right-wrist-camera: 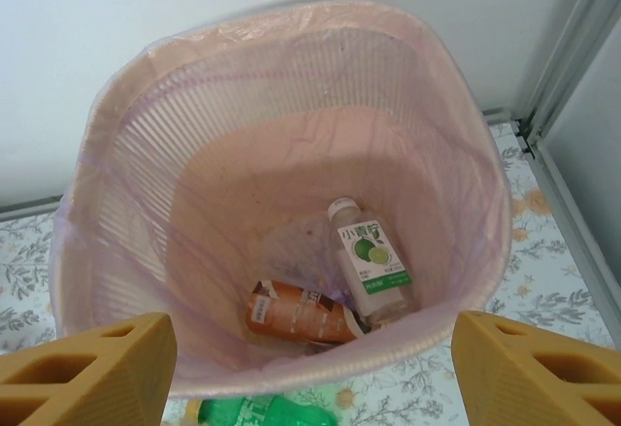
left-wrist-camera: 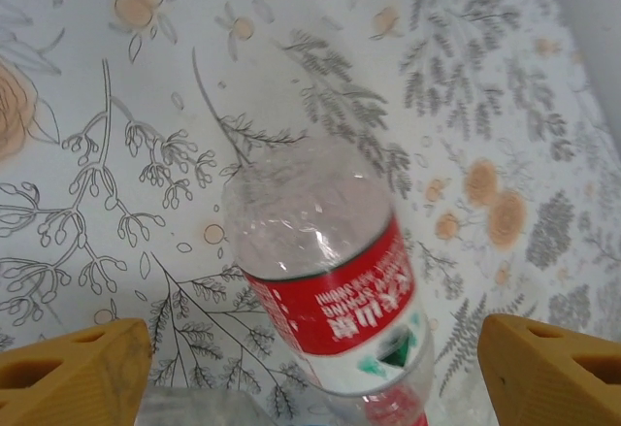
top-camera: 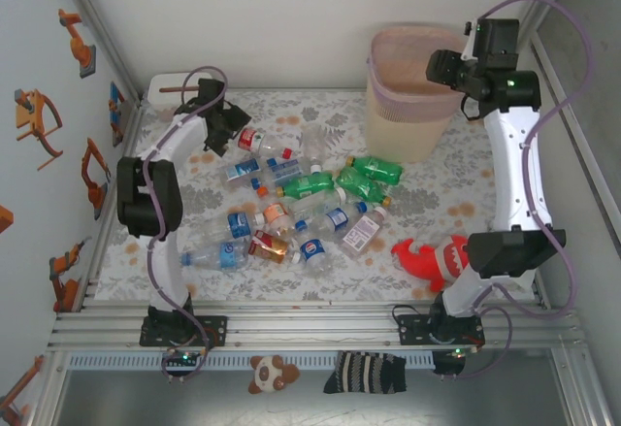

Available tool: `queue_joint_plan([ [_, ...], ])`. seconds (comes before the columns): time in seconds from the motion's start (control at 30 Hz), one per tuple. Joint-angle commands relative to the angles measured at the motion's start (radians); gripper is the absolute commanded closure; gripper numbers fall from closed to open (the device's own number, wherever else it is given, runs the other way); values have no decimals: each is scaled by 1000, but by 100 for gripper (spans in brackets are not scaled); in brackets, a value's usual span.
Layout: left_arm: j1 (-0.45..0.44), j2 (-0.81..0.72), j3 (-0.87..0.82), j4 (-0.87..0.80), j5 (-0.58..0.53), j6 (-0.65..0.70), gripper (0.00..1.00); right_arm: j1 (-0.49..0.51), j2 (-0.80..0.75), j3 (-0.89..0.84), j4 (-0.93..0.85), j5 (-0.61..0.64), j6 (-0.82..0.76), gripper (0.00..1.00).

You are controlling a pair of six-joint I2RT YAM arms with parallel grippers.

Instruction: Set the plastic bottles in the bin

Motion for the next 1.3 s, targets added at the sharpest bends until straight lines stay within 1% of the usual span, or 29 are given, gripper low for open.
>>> queue_joint_plan([
  [0.0, 13, 33, 32, -12, 57, -92, 8, -7, -48, -27, 18, 29, -5, 26],
  [0.1, 26, 72, 26, 34, 91, -130, 6, -7, -65, -46, 17, 28, -2, 26],
  [0.23, 41, 120, 26, 103, 131, -163, 6, -7, -78, -61, 9, 27, -5, 26],
  [0.47, 52, 172, 16, 183, 174, -219, 13, -7, -91, -75, 3, 43, -12, 26],
  [0.73, 51, 192, -9, 260, 223, -262, 15, -7, -94, -78, -4, 41, -17, 26],
  [0.83, 50, 185, -22, 270, 225, -263, 18, -6, -95, -75, -4, 43, -18, 27],
  [1.1, 49, 162, -58, 291, 228, -261, 30, -6, -95, -66, -7, 35, -17, 27],
  [1.27, 52, 124, -74, 309, 214, -243, 34, -7, -102, -62, -11, 32, -17, 27],
])
